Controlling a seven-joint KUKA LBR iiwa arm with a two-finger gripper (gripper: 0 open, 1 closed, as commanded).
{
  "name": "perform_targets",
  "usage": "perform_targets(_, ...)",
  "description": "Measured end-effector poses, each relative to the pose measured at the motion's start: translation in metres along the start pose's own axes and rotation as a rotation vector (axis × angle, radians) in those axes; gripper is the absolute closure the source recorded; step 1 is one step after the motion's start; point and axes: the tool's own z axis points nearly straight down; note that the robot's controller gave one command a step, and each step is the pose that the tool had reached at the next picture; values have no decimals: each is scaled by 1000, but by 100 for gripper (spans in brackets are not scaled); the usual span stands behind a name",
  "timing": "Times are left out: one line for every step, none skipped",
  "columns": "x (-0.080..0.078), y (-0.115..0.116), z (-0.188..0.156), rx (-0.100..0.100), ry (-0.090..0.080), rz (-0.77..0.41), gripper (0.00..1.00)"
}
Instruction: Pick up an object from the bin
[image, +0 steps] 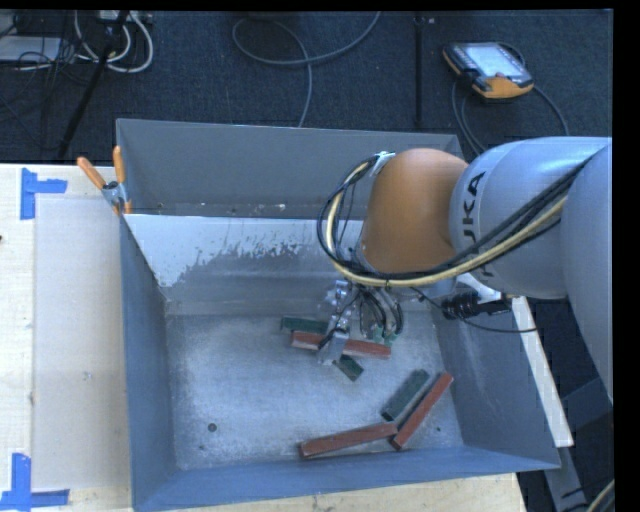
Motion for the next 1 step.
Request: perform_targets(-3,34,-90,0,0,-13,100)
